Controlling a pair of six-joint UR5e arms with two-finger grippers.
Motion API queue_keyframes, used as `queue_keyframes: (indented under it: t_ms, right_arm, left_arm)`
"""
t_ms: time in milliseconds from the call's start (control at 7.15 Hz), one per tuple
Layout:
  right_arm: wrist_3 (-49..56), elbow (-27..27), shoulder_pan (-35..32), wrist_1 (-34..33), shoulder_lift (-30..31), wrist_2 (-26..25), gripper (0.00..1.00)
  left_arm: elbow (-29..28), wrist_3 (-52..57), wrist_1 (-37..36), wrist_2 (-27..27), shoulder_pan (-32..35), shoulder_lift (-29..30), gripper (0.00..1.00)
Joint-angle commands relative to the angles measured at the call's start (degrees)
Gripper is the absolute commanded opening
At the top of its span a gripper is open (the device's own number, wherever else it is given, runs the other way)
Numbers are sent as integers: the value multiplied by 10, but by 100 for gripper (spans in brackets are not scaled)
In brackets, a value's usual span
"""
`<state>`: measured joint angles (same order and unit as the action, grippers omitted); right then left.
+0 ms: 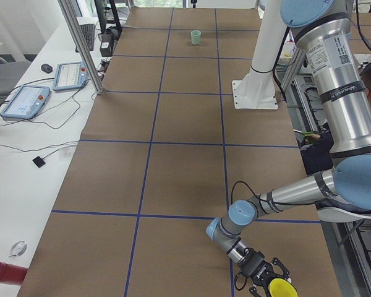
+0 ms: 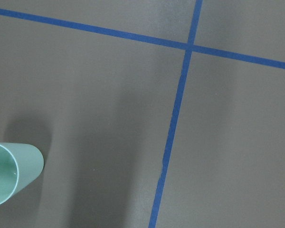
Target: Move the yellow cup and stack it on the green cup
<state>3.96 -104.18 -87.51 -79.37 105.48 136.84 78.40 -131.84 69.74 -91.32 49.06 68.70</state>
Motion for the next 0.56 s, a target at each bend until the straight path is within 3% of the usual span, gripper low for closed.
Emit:
queue_keyframes:
  t_ms: [0, 419]
  right_arm:
    - [-5, -1, 1, 4, -3, 2, 100]
    - [-4, -1, 0, 6, -2, 3, 100]
  left_arm:
    - [-1, 0, 73, 120, 2, 0, 35]
    - [-1, 44, 190, 279, 5, -4, 32]
